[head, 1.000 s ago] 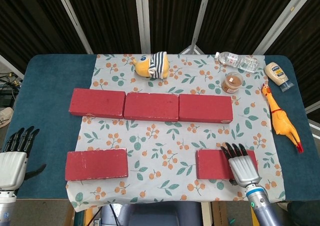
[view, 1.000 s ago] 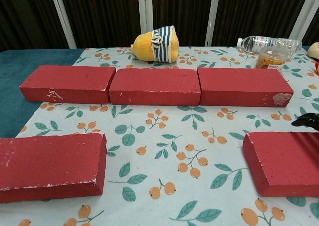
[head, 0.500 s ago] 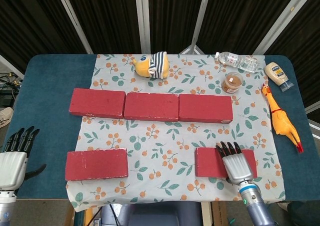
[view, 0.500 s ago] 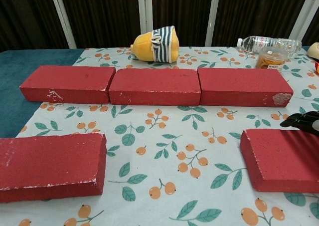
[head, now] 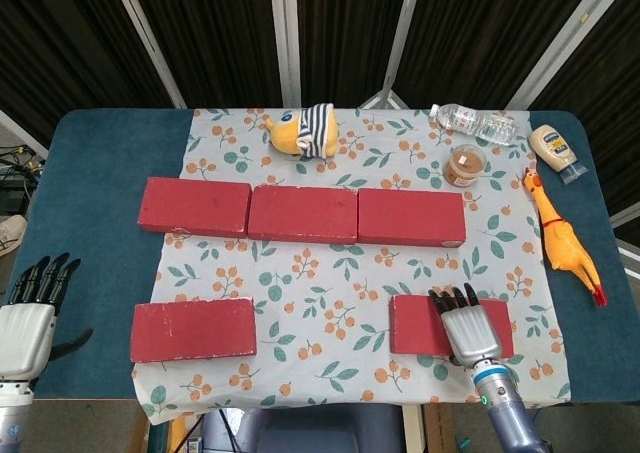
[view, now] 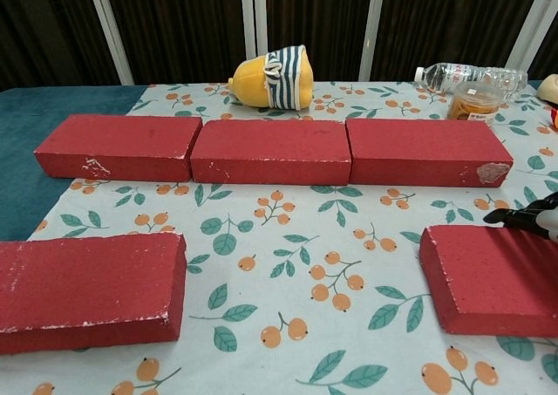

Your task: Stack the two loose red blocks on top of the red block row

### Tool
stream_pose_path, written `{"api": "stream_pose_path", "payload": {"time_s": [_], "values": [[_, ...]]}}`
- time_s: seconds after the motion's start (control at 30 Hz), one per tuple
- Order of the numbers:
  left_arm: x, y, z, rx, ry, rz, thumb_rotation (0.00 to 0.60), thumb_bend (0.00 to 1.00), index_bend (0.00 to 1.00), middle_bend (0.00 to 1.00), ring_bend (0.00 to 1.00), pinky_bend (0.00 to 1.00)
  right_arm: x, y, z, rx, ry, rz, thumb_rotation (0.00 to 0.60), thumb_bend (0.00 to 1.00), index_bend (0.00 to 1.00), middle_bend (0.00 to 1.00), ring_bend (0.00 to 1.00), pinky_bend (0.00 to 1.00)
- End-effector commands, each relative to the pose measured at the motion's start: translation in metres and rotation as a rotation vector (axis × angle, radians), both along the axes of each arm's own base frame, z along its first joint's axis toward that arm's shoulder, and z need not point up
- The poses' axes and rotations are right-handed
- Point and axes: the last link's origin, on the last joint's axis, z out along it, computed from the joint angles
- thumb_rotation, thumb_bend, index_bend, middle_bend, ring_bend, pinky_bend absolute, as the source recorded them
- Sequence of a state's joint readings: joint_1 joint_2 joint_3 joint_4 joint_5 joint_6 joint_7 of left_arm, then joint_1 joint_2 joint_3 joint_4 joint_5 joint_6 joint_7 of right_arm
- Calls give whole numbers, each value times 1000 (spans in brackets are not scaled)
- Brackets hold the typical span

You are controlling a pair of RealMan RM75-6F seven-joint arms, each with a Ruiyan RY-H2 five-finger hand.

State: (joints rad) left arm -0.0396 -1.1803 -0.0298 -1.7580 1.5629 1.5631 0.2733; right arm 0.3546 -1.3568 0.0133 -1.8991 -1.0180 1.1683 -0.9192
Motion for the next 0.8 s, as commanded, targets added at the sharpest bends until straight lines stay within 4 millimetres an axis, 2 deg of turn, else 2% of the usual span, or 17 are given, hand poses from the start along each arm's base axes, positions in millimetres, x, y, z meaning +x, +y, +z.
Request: {"api": "stream_pose_path", "payload": {"time_s": [0.03, 0.13, 0.2, 0.47, 0.67, 0.8], "values": [[0, 0, 0, 0, 0, 0, 600, 0, 105, 35, 0, 91, 1, 0, 1, -2, 0, 3, 600, 99, 144, 306, 132, 0], [0, 0, 0, -1, 0, 0, 600, 0, 108, 35, 0, 91, 4, -2, 5, -10, -11, 8, 600, 100, 235, 308, 134, 0], [0, 0, 1, 0, -1, 0, 600, 0, 110, 35, 0, 91, 6, -4, 8, -19, -22, 10, 600, 100, 255, 308, 133, 0], [-2, 1, 2, 7, -4, 11, 600, 0, 118, 35, 0, 91, 29, -25, 38, -66, -95, 19, 600, 100, 257, 308, 133, 0], [-5, 6, 3, 16, -1, 26, 600, 0, 118, 35, 0, 91, 71, -68, 81, -140, -114, 59, 600, 100, 257, 308, 133, 0], [-8, 10, 4, 30, 0, 44, 600, 0, 117, 35, 0, 91, 104, -100, 94, -144, -84, 67, 600, 99, 257, 308, 133, 0]]}}
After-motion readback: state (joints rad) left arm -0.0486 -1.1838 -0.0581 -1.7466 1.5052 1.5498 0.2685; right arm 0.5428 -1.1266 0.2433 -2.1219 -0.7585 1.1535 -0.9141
